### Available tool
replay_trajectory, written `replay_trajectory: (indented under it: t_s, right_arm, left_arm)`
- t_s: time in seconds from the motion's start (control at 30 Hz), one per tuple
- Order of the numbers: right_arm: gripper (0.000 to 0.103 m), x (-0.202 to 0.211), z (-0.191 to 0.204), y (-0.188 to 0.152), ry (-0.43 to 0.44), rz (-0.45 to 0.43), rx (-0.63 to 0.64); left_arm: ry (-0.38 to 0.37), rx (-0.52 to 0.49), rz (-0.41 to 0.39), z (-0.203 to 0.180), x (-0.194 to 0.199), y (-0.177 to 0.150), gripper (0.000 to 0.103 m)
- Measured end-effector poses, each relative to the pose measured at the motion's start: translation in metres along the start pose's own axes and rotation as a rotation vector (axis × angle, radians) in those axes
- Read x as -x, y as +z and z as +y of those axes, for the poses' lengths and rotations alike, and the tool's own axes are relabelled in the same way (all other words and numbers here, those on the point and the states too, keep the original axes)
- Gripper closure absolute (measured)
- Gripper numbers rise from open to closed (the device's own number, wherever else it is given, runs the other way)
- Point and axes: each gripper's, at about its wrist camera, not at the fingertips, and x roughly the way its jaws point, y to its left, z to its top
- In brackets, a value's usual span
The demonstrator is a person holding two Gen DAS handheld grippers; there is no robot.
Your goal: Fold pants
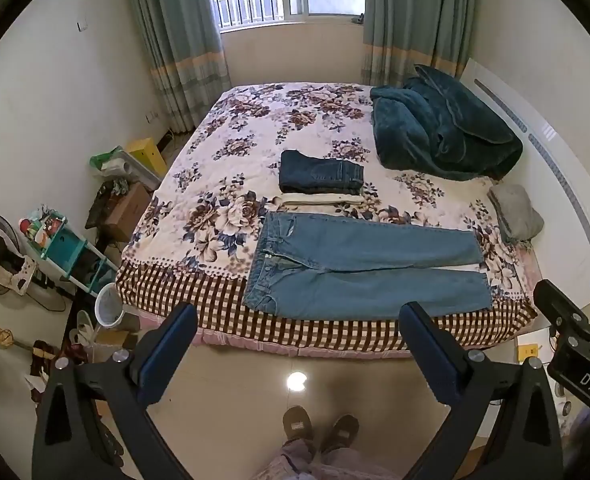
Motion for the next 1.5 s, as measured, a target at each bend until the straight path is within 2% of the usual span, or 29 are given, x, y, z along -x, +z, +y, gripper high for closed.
replay_trajectory:
  t_s: [0.27, 0.57, 0.8, 1.5]
  right_arm:
    - [0.000, 0.000, 0.000, 0.000, -0.002, 0.002, -0.001]
    - [0.000, -0.002, 0.002, 0.006, 0.007, 0.014, -0.001]
    - [0.000, 0.012, 0.002, -0.008, 0.014, 0.011, 0.008]
    - [0.000, 0.011, 0.004, -0.001, 0.016, 0.013, 0.018]
  left_arm:
    - [0.011, -0.008, -0.004, -0.009, 0.003, 0.014, 0.000]
    - [0.006, -0.001, -0.005, -0.006, 0.007, 0.013, 0.000]
    - [0.006, -0.003, -0.007, -0.006, 0.007, 0.009, 0.000]
    - [0.011, 0.003, -0.019, 0.005, 0.008, 0.003, 0.000]
